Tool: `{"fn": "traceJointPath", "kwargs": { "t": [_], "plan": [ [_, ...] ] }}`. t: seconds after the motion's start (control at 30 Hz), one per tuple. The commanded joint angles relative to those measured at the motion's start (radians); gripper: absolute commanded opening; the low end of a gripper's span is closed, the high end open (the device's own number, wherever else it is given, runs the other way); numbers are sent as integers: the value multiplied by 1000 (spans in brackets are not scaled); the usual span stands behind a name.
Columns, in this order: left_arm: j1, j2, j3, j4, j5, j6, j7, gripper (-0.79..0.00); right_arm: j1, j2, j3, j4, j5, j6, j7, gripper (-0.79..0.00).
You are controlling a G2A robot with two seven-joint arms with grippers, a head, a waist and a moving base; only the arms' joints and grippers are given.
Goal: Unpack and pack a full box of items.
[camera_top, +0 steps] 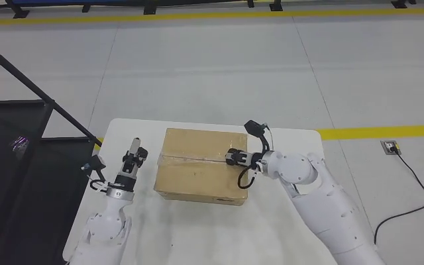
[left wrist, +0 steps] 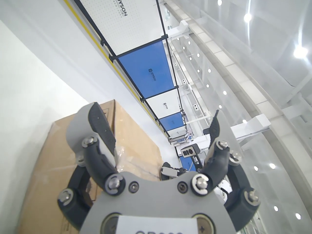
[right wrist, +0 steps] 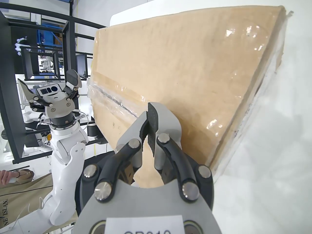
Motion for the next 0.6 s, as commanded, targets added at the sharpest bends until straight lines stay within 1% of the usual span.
{"fn": "traceJointPath", "kwargs": {
  "t": [0.0, 0.27, 0.57],
  "plan": [
    [-6, -1, 10, 25, 5, -1, -12, 0, 18, -7, -19, 25, 10, 3, -4, -785],
    [-27, -10, 72, 56, 19, -12, -21, 0, 89, -45, -109, 113, 47, -4, -29, -785],
    [-20, -15, 96, 49, 13, -26, -31, 0, 149, -88, -188, 188, 89, -23, -56, -785]
  ]
}}
